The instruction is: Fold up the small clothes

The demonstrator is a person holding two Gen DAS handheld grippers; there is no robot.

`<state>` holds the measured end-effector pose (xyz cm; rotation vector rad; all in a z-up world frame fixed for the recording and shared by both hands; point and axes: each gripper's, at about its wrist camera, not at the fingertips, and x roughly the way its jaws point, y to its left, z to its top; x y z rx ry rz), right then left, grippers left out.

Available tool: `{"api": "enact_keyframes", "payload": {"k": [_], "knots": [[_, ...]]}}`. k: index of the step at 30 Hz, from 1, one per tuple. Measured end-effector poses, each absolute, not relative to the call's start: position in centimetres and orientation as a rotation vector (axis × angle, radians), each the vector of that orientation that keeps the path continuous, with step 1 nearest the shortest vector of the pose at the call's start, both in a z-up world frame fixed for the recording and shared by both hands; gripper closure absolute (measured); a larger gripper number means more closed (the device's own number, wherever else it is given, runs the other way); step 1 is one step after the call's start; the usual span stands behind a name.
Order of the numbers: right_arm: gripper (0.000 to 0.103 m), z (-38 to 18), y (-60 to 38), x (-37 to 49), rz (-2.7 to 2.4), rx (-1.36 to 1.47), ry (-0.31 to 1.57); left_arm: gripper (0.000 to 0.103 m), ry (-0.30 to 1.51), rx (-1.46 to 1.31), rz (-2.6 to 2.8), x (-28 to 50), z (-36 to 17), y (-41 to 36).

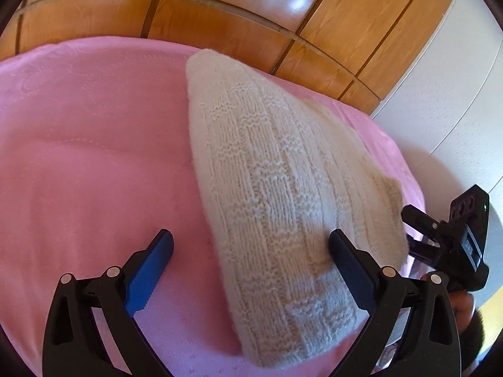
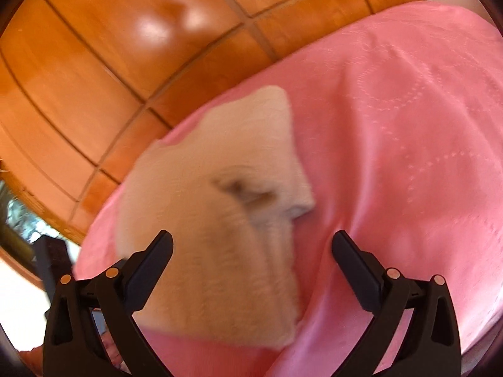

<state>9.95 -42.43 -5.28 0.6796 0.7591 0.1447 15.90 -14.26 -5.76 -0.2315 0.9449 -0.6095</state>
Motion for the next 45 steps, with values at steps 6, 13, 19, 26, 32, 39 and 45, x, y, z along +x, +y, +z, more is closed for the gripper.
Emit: {"api": "enact_keyframes", "payload": {"k": [6, 13, 19, 26, 32, 39, 45], "knots": [[0.008, -7.3, -42.1, 12.2, 0.149, 0.783, 0.867, 0.014, 0.959, -0.215, -0.654, 17.1, -5.1, -14.9], [0.01, -7.8, -43.1, 14.9, 0.173, 0.884, 0.842, 0.012, 1.047, -0.214, -0.688, 18.8, -5.9, -17.0], [0.015, -7.6, -42.3, 17.2, 0.133, 0.785, 0.835, 0.008, 1.05, -0.147, -0.686, 19.0, -6.0, -18.4], [0.045, -6.6, -40.9, 15.4, 0.175, 0.707, 0.75, 0.042, 0.841, 0.017, -0.669, 16.1, -4.4, -18.7], [0.05, -4.2, -38.3, 14.6, 0.212, 0.612, 0.649, 0.054, 0.773, 0.009, -0.652, 15.4, -3.1, -17.4], [0.052, -2.1, -33.9, 16.3, 0.277, 0.503, 0.582, 0.056, 0.663, 0.047, -0.585, 15.2, -0.8, -15.5], [0.053, -0.9, -31.3, 21.1, 0.341, 0.445, 0.543, 0.056, 0.592, 0.059, -0.492, 18.2, -0.1, -13.5]]}}
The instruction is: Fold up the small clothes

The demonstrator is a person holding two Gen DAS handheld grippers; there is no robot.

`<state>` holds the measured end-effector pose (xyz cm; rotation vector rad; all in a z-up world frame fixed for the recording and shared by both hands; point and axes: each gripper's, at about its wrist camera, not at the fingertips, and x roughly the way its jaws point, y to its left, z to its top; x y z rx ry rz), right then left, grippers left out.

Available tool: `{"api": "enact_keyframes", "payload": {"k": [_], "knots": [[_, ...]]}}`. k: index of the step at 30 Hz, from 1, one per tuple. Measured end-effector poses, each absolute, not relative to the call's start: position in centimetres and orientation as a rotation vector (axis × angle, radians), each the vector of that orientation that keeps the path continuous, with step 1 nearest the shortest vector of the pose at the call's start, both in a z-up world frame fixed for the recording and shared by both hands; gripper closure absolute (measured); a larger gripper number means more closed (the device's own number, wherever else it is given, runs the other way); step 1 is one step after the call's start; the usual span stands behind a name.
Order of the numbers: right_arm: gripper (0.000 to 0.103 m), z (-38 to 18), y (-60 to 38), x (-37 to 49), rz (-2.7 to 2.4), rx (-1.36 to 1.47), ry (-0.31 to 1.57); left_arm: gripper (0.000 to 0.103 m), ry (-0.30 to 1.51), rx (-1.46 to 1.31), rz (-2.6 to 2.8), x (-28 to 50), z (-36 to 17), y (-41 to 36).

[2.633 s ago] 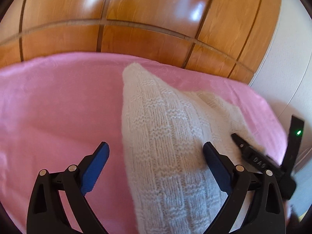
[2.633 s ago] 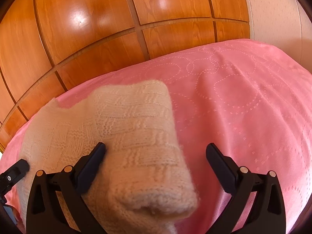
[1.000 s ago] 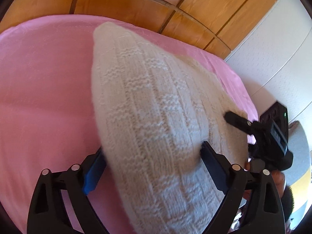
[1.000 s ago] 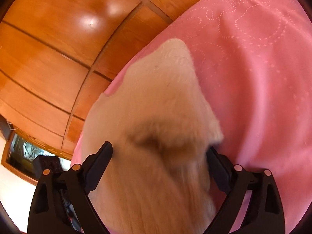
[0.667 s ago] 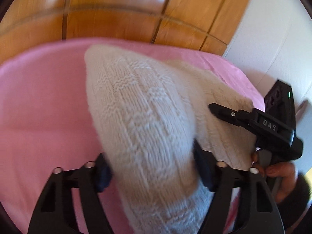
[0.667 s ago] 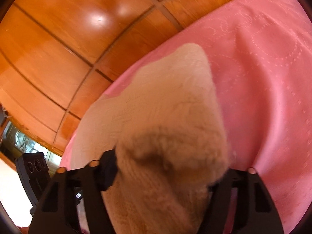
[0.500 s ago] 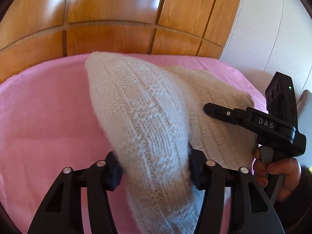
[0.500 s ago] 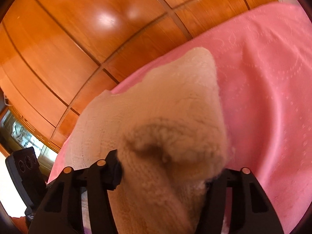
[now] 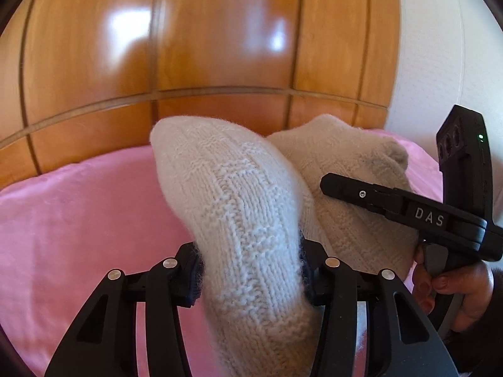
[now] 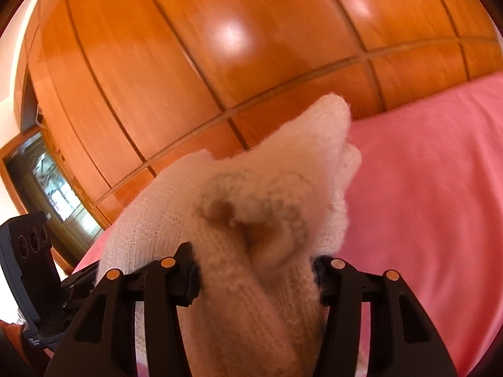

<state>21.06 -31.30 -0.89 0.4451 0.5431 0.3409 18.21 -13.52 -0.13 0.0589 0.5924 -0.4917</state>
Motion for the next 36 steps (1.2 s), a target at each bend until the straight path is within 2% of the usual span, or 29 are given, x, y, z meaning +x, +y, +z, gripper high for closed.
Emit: {"api": "enact_keyframes", "payload": {"k": [7, 11, 13, 15, 22, 30, 33, 36], "knots": [[0.053, -1.1, -29.9, 26.9, 0.343, 0.356, 0.509, 0.056, 0.546, 0.042, -0.4, 23.9, -0.8, -12.3], [0.052, -4.8, -30.4, 29.9, 0.277, 0.362, 0.631, 0.054, 0.644, 0.02, -0.349, 26.8, -4.3, -12.3], [0.037, -6.8, -31.7, 31.1, 0.24, 0.451, 0.736, 0.044, 0.692, -0.028, -0.331, 27.5, -5.9, -11.6], [0.028, -8.1, -32.9, 31.6, 0.246, 0.536, 0.775, 0.039, 0.705, -0.058, -0.349, 27.7, -6.1, -11.1], [0.014, -8.0, -32.4, 31.3, 0.192, 0.487, 0.771, 0.023, 0.739, -0.074, -0.337, 28.3, -6.6, -10.8], [0.003, -6.4, -31.9, 26.9, 0.093, 0.451, 0.713, 0.021, 0.702, -0.051, -0.297, 26.1, -6.4, -10.7], [0.002, -5.7, -31.7, 24.8, 0.029, 0.417, 0.675, 0.021, 0.671, -0.012, -0.273, 24.8, -5.9, -11.0], [0.002, -6.1, -31.9, 23.5, -0.133, 0.392, 0.717, 0.021, 0.669, 0.009, -0.253, 24.1, -5.9, -11.1]]}}
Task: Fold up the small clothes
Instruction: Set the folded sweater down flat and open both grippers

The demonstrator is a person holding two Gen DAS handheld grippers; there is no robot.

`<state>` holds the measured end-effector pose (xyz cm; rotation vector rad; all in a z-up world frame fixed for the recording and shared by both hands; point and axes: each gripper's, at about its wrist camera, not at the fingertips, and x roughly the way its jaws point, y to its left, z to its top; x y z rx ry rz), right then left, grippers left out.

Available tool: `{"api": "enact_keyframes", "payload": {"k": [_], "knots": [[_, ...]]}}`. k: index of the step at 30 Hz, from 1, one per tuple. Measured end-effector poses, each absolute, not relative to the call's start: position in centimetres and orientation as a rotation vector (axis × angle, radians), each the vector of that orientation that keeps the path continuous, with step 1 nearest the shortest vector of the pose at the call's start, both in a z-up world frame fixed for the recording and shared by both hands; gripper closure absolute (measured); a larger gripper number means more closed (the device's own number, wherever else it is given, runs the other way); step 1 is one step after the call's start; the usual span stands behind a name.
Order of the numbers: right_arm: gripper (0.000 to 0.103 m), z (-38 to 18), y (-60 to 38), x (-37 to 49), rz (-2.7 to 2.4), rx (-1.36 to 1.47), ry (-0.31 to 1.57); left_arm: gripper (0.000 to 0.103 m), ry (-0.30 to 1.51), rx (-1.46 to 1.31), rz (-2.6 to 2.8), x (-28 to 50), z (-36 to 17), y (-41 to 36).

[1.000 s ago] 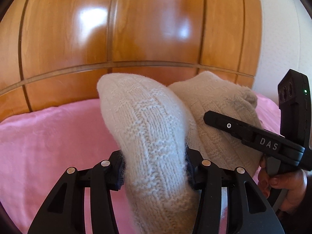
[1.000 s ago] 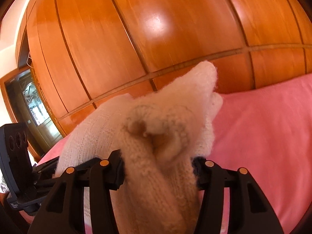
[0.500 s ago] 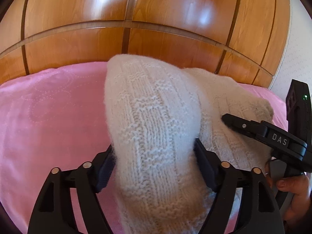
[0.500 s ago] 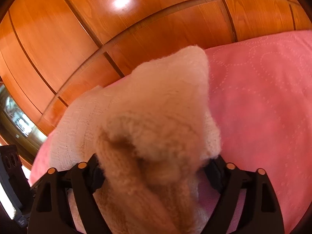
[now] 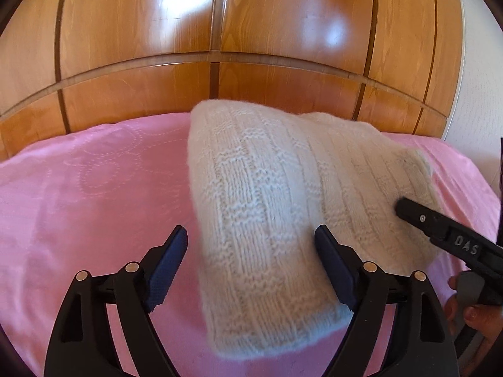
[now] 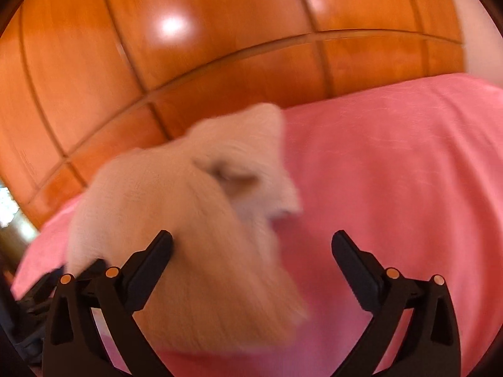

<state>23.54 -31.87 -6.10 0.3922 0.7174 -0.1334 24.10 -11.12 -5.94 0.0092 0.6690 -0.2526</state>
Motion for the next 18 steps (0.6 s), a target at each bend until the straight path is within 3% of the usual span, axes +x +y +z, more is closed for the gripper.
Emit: {"api": "enact_keyframes", "payload": {"k": [11, 13, 18], "knots": [[0.002, -6.5, -33.5, 22.0, -0.115, 0.508, 0.685, 0.021, 0.67, 0.008, -0.219, 22.2, -6.2, -10.4], [0.002, -6.5, -33.7, 21.4, -0.123, 0.52, 0.677, 0.013, 0.663, 0.004, -0.199, 21.5, -6.0, -10.2], [0.002, -6.4, -33.7, 20.6, -0.124, 0.53, 0.671, 0.01, 0.659, -0.007, -0.167, 20.2, -5.7, -9.8]]}}
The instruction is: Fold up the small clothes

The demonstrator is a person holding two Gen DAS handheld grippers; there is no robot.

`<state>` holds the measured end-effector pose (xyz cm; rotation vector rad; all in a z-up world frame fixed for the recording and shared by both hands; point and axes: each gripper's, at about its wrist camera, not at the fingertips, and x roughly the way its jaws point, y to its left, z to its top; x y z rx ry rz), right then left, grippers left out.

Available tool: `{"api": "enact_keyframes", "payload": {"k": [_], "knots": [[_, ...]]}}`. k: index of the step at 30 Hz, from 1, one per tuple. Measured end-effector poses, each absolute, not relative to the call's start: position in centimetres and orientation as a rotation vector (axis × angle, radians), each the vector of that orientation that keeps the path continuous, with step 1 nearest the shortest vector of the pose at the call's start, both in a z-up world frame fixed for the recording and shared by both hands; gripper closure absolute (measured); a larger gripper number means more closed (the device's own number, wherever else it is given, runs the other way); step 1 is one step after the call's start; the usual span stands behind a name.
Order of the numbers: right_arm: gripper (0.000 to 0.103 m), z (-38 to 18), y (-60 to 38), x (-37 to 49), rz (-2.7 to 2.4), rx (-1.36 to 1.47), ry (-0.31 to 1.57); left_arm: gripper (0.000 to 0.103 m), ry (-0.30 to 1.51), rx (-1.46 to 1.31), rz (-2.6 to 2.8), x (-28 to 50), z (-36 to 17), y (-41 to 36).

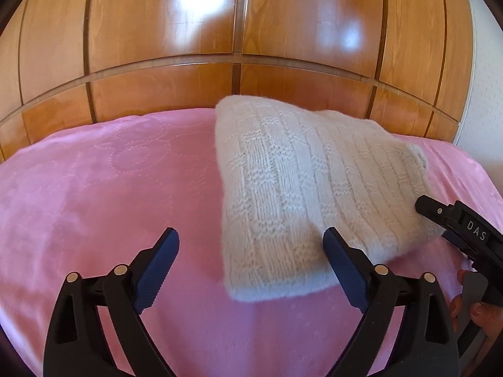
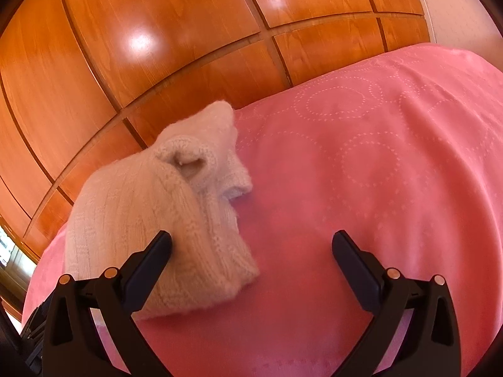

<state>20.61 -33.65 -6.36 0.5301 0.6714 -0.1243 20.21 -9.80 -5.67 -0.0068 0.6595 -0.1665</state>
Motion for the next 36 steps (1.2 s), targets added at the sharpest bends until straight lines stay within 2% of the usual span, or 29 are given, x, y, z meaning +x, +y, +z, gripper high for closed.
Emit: {"api": "enact_keyframes", "payload": {"k": [4, 12, 29, 36], "knots": [[0.002, -6.2, -33.7, 19.6, -0.141, 0.538, 0.657, 0.004, 0.642, -0.015, -0.156, 18.9, -5.4, -9.6], [0.002, -5.9, -32.7, 17.2, -0.169, 0.487, 0.654, 0.004, 0.618, -0.024, -0.162, 16.4, -5.2, -9.5], [0.002, -5.2, -28.4, 15.6, -0.199, 0.192, 0.704, 0.004, 0.587, 0.094, -0.048, 13.0, -4.2, -10.1], [0.002, -3.7, -27.2, 14.8, -0.197, 0.109, 0.652, 0.004, 0.56, 0.113, -0.007, 12.6, -3.6, -9.8]]}}
